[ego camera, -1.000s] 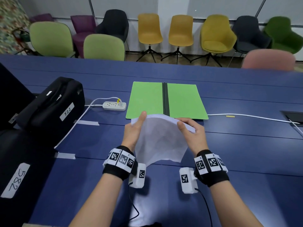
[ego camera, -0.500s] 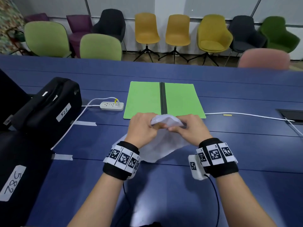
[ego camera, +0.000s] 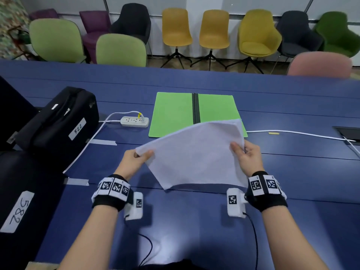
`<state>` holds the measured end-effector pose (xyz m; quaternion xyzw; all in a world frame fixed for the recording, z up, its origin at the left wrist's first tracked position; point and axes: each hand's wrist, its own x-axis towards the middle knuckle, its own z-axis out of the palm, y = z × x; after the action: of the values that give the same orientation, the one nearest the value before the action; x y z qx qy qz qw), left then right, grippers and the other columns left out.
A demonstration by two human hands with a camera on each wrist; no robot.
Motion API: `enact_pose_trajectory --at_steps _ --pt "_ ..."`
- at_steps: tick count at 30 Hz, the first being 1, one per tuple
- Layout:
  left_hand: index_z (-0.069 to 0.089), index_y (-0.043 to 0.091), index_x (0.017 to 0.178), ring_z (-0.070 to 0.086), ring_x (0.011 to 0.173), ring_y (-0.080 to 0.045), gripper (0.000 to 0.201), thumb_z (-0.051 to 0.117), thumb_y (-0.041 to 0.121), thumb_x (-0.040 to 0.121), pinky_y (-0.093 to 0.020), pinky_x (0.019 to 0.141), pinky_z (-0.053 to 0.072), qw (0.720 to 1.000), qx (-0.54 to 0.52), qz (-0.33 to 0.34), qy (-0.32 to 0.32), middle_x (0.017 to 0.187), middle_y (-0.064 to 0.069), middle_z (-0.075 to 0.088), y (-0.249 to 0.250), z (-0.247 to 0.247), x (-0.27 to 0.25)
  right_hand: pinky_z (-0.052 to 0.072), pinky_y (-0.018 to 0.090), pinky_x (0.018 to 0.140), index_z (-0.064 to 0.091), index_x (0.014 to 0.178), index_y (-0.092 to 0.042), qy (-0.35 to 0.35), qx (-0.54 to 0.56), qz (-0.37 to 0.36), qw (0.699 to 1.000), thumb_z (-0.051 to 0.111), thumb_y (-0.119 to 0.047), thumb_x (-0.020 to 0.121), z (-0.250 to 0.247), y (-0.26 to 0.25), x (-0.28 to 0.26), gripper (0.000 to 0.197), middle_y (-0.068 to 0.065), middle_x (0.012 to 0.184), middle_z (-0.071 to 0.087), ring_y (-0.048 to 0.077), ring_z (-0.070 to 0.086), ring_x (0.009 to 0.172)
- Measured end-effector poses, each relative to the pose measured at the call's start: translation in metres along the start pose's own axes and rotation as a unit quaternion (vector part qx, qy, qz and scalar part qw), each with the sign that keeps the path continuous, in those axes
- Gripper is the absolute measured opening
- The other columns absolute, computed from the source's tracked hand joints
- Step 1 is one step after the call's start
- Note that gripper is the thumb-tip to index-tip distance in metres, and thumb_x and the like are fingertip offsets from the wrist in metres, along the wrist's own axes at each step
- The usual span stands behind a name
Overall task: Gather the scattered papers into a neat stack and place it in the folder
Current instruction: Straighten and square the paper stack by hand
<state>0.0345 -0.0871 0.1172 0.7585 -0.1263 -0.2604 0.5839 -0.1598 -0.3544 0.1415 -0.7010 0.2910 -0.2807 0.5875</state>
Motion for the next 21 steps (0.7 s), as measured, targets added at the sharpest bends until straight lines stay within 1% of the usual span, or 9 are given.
enact_pose_trajectory --at_steps 2,4,5,7,10,13,16,19,21 --pt "0.069 0.009 0.096 0.065 0.092 -0.021 0.032 0.072 0.036 0.080 -0.034 0.087 0.051 0.991 -0.131 0.003 0.014 0.091 0.002 0.076 -0.002 0.011 -0.002 0.052 0.015 0.058 0.065 0.083 -0.018 0.012 0.044 0.034 0.998 0.055 -0.005 0.092 0.005 0.011 -0.001 0.019 -0.017 0.062 0.070 -0.003 0.061 0.056" --pt "0.067 0.008 0.110 0.067 0.096 -0.016 0.068 0.080 0.054 0.061 -0.029 0.086 0.054 0.985 -0.168 0.012 0.030 0.106 -0.004 0.072 -0.002 0.022 -0.004 0.055 0.018 0.062 0.063 0.089 -0.017 0.006 0.072 0.068 0.995 0.054 -0.002 0.091 0.008 0.027 -0.004 0.018 -0.015 0.070 0.073 0.000 0.066 0.063" --pt "0.068 0.009 0.111 0.067 0.094 -0.013 0.070 0.081 0.054 0.059 -0.024 0.081 0.054 0.985 -0.166 0.014 0.043 0.105 -0.002 0.072 -0.004 0.028 -0.006 0.054 0.019 0.064 0.062 0.091 -0.017 -0.003 0.067 0.083 0.994 0.053 0.001 0.091 0.009 0.036 -0.006 0.021 -0.016 0.071 0.073 -0.001 0.067 0.066" --pt "0.068 0.011 0.107 0.065 0.091 -0.013 0.051 0.078 0.043 0.069 -0.017 0.071 0.052 0.988 -0.140 -0.006 0.061 0.097 0.003 0.070 -0.010 0.039 -0.010 0.053 0.026 0.073 0.061 0.093 -0.018 -0.022 0.031 0.119 0.992 0.055 0.006 0.088 0.008 0.060 -0.015 0.025 -0.015 0.074 0.074 0.001 0.068 0.072" --pt "0.070 0.011 0.101 0.063 0.092 -0.017 0.049 0.077 0.048 0.069 -0.026 0.077 0.049 0.982 -0.140 -0.072 0.101 0.097 0.000 0.070 -0.024 0.053 -0.009 0.055 0.037 0.084 0.063 0.097 -0.014 -0.030 -0.019 0.175 0.984 0.064 0.004 0.083 0.003 0.088 -0.032 0.023 -0.008 0.085 0.070 0.020 0.065 0.084" --pt "0.068 0.019 0.087 0.063 0.082 -0.010 0.027 0.077 0.041 0.074 -0.025 0.077 0.048 0.971 -0.169 -0.098 0.140 0.088 0.007 0.068 -0.022 0.062 -0.009 0.055 0.016 0.065 0.065 0.101 -0.012 -0.028 -0.013 0.178 0.984 0.072 -0.005 0.079 0.001 0.085 -0.039 0.024 -0.005 0.089 0.069 0.009 0.067 0.077" --pt "0.071 0.014 0.094 0.064 0.080 -0.007 0.034 0.078 0.039 0.073 -0.018 0.068 0.046 0.969 -0.168 -0.078 0.164 0.089 0.006 0.071 -0.021 0.066 -0.005 0.051 0.014 0.070 0.068 0.104 -0.020 -0.018 0.075 0.139 0.987 0.074 -0.025 0.076 0.000 0.064 -0.036 0.028 -0.011 0.096 0.071 -0.004 0.066 0.076" --pt "0.072 0.011 0.101 0.065 0.086 -0.011 0.045 0.079 0.044 0.070 -0.021 0.074 0.045 0.967 -0.175 -0.080 0.165 0.092 0.005 0.072 -0.021 0.066 -0.001 0.048 0.014 0.066 0.073 0.092 -0.021 0.024 0.119 0.124 0.985 0.072 -0.059 0.065 0.001 0.048 -0.029 0.047 -0.011 0.087 0.072 0.003 0.062 0.072" --pt "0.071 0.013 0.101 0.063 0.087 -0.009 0.048 0.079 0.048 0.068 -0.023 0.081 0.042 0.963 -0.185 -0.091 0.172 0.094 0.006 0.071 -0.020 0.068 0.001 0.043 0.021 0.067 0.072 0.076 -0.019 0.056 0.076 0.117 0.989 0.069 -0.052 0.074 0.005 0.045 -0.027 0.033 -0.010 0.072 0.066 0.004 0.055 0.064"
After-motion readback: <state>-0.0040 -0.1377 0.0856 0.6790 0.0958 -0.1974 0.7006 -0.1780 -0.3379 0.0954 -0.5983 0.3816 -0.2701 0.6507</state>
